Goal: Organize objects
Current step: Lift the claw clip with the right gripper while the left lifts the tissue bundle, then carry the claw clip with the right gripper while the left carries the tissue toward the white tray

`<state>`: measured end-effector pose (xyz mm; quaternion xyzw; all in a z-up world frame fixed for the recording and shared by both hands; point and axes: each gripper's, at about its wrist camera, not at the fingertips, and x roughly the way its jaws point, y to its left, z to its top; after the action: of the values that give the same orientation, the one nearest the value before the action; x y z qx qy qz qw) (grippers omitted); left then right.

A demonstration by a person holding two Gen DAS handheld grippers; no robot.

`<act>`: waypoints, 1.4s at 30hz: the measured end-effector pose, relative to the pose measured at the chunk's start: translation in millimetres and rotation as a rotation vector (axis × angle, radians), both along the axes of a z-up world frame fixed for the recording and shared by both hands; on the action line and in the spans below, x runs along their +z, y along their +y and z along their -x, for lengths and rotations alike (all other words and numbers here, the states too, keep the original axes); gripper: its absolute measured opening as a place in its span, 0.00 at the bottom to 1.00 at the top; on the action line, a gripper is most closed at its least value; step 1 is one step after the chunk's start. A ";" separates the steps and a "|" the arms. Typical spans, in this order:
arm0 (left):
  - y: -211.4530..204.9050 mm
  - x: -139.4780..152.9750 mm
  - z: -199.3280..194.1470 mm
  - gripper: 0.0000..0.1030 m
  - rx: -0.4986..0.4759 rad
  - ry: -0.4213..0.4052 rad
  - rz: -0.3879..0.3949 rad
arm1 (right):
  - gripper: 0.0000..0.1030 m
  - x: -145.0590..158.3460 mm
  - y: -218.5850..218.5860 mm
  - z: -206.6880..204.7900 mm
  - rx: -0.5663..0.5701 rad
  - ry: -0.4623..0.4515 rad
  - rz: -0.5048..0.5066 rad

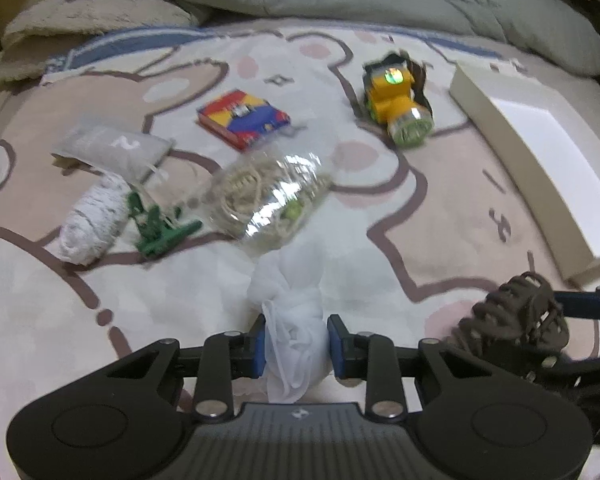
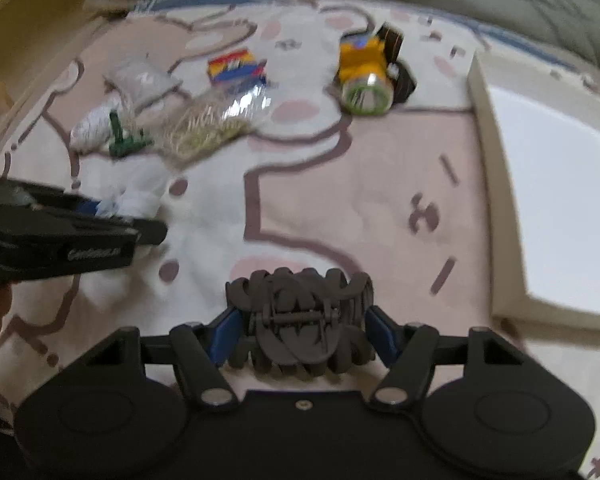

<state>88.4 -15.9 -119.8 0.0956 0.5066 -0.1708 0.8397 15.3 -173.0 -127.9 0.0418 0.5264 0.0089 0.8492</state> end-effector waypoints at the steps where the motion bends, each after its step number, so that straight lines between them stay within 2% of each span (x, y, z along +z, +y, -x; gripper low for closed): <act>1: 1.5 3.9 0.2 0.31 0.009 -0.011 0.004 | 0.66 4.5 -2.1 -0.1 -0.010 -0.018 -0.002; 11: 10.5 40.8 11.8 0.31 0.044 -0.096 0.056 | 0.66 51.8 -27.0 3.0 -0.111 -0.191 -0.020; 25: 18.5 91.5 39.0 0.31 0.079 -0.253 0.092 | 0.66 94.3 -19.3 20.6 -0.084 -0.392 0.057; 30: 20.3 101.3 46.3 0.31 0.088 -0.301 0.083 | 0.66 101.8 -17.7 27.6 -0.091 -0.413 0.054; 37: 20.4 108.3 47.8 0.31 0.089 -0.312 0.095 | 0.66 112.4 -17.8 33.6 -0.108 -0.446 0.067; 42: 15.3 111.9 45.9 0.31 0.073 -0.336 0.066 | 0.67 117.9 -15.4 32.3 -0.090 -0.455 0.079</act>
<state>42.4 -0.6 -7.9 0.0765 0.3564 -0.1383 0.9209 -17.0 -188.3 -10.0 0.0288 0.3190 -0.0403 0.9465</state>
